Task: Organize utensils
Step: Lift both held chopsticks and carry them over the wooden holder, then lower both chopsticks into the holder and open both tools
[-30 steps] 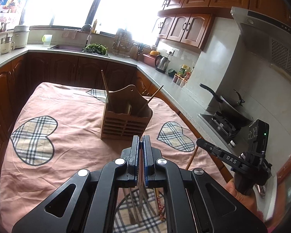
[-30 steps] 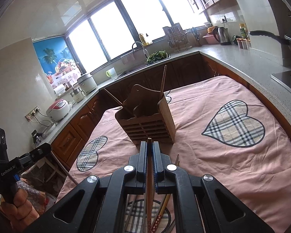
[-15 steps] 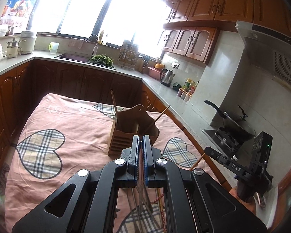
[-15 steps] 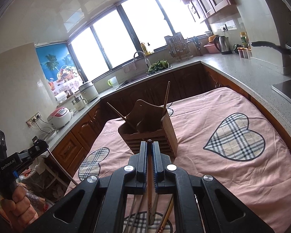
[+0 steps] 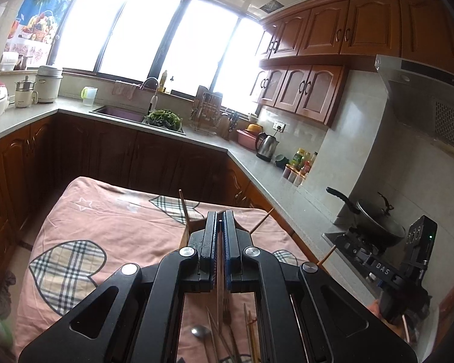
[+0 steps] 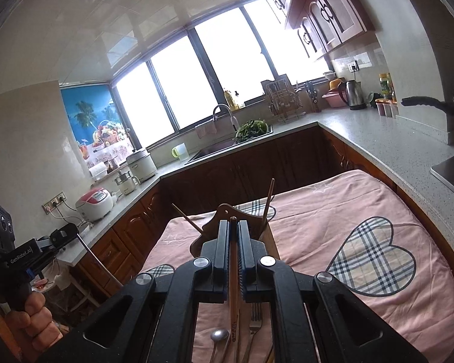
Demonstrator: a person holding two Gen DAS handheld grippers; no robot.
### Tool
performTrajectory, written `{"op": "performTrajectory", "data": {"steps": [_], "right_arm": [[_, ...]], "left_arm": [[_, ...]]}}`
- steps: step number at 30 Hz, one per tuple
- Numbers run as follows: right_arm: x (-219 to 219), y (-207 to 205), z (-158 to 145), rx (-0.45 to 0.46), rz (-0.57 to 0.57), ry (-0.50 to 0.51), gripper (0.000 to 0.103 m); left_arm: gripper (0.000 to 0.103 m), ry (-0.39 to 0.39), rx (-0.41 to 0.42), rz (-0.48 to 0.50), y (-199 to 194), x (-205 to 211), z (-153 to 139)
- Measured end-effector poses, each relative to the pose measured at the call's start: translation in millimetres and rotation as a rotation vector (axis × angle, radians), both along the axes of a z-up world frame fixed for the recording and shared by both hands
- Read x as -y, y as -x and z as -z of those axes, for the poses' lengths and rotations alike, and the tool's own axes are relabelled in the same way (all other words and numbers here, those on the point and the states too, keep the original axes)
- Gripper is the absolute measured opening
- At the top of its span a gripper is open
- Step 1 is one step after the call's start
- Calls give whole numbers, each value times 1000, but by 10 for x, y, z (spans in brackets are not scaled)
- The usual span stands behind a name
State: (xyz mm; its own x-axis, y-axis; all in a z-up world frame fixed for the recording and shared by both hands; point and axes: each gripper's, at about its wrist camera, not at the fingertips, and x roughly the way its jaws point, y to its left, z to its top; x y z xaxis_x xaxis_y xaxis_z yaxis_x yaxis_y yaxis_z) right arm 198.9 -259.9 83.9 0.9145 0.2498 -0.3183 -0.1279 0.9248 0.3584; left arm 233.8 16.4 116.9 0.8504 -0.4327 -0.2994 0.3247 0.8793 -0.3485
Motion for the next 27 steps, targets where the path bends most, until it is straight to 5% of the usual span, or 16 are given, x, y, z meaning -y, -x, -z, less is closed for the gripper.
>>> {"op": "performTrajectory", "data": {"steps": [16, 27], "right_arm": [[213, -708, -529, 145, 71, -31, 5], [236, -1237, -132, 94, 94, -29, 5]], "left_arm": [[3, 40, 96, -86, -831, 36, -399], [3, 91, 1, -157, -1501, 81, 131]]}}
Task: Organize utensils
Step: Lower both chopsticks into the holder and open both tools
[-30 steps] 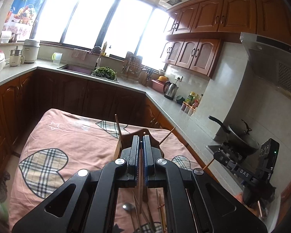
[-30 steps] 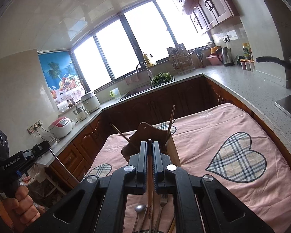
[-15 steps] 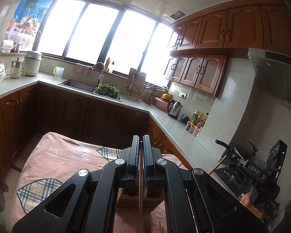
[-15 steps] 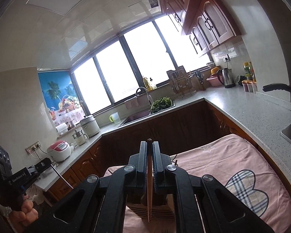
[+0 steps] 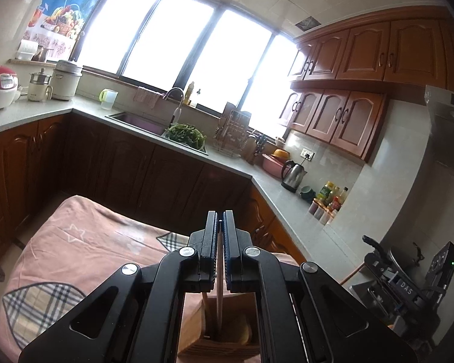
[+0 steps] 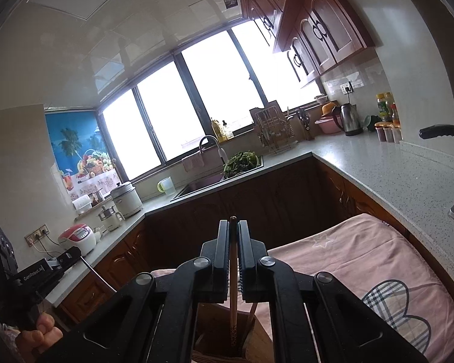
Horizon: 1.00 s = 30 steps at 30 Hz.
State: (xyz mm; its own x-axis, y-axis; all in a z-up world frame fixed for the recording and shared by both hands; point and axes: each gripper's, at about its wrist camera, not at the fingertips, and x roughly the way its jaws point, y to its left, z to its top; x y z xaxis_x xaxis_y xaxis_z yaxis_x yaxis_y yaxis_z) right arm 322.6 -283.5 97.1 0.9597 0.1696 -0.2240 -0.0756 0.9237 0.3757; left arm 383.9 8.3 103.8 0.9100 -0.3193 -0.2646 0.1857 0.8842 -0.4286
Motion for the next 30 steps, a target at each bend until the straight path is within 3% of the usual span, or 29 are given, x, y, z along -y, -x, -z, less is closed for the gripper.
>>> {"op": "performTrajectory", "data": {"steps": [8, 15, 26, 30], "right_arm": [[41, -176, 459, -72, 19, -29, 5], [-63, -279, 650, -128, 0, -26, 5], [-94, -328, 697, -161, -19, -23, 6], [-62, -353, 708, -175, -23, -47, 14]], "left_arm": [[3, 24, -45, -37, -181, 55, 441], [3, -13, -104, -7, -284, 247, 692], [3, -28, -119, 16, -321, 267, 703], [10, -25, -134, 17, -341, 250, 698]]}}
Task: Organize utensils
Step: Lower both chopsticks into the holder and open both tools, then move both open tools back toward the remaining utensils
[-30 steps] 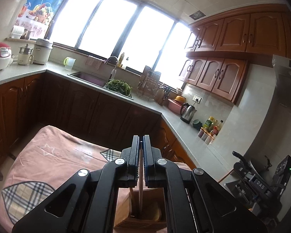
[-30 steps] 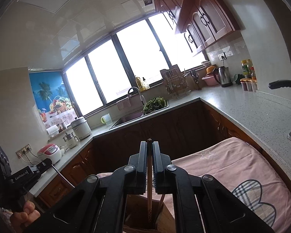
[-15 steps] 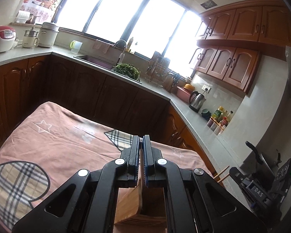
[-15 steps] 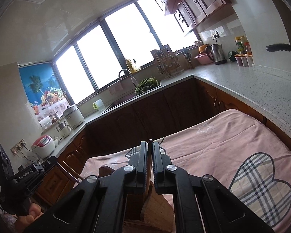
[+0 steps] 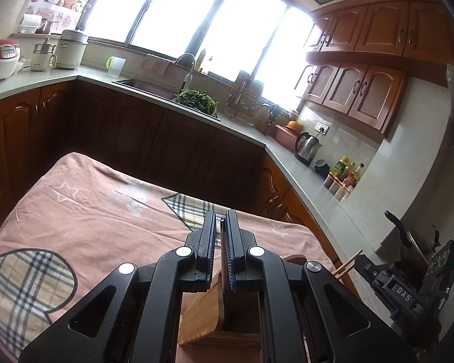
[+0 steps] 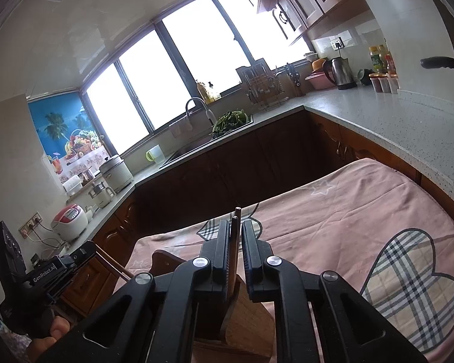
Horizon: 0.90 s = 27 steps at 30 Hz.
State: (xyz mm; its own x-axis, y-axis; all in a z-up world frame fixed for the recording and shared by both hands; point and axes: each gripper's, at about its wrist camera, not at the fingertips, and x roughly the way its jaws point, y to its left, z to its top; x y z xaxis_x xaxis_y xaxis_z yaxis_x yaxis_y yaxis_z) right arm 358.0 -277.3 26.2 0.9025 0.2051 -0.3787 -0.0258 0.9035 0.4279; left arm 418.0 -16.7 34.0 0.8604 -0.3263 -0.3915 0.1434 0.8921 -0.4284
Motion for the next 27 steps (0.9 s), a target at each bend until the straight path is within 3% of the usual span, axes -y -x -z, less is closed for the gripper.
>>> {"op": "performTrajectory", "data": {"steps": [1, 2, 3, 4, 6, 10, 17, 27], "right_arm": [[13, 0, 3, -4, -2, -9, 17], [32, 9, 8, -4, -2, -21, 30], [54, 30, 12, 1, -6, -38, 51], [72, 61, 10, 9, -5, -50, 58], [106, 127, -10, 22, 7, -58, 65], [153, 242, -54, 36, 10, -80, 79], [167, 505, -82, 41, 8, -79, 98], [130, 1021, -39, 29, 4, -48, 100]], "left_arm": [[21, 5, -3, 3, -1, -12, -1], [31, 10, -10, 0, 5, -30, 3], [50, 19, -10, -8, 21, -58, 6], [54, 24, -5, -20, 46, -85, 8], [59, 28, -11, -24, 84, -130, 15], [84, 39, -24, -33, 209, -212, 52], [97, 27, -64, -29, 493, -279, 128], [99, -26, -106, 13, 987, -254, 201]]}}
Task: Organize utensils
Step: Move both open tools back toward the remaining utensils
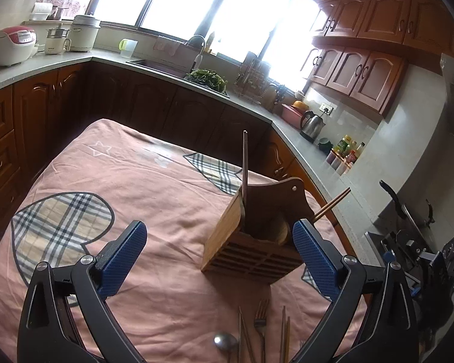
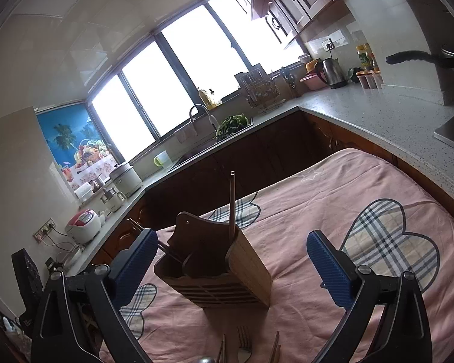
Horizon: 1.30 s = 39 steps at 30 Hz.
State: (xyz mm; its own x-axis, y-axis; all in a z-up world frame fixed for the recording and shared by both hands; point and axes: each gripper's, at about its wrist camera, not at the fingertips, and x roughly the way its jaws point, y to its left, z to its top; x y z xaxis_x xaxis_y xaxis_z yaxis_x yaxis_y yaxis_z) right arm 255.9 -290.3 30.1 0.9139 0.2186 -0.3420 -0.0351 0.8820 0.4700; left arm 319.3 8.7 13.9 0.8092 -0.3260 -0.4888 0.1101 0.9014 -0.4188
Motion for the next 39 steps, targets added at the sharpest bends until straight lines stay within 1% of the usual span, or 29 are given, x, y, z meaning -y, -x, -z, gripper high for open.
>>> {"op": "performTrajectory", "data": {"steps": [6, 20, 25, 32, 35, 39], "right_arm": [[-21, 262, 50, -22, -14, 15, 100], [50, 743, 206, -61, 12, 22, 100], [20, 855, 319, -85, 13, 23, 100], [-7, 934, 508, -134, 10, 35, 100], [-1, 941, 537, -144, 6, 34, 99], [-11, 942, 548, -149, 5, 38, 99]], "left_arm": [[99, 5, -25, 19, 267, 3, 94], [99, -4, -97, 35, 702, -39, 321], [99, -31, -132, 48, 781, -24, 439], [99, -82, -183, 93, 837, 87, 615], [99, -109, -210, 104, 845, 146, 680], [99, -122, -249, 110, 820, 195, 767]]}}
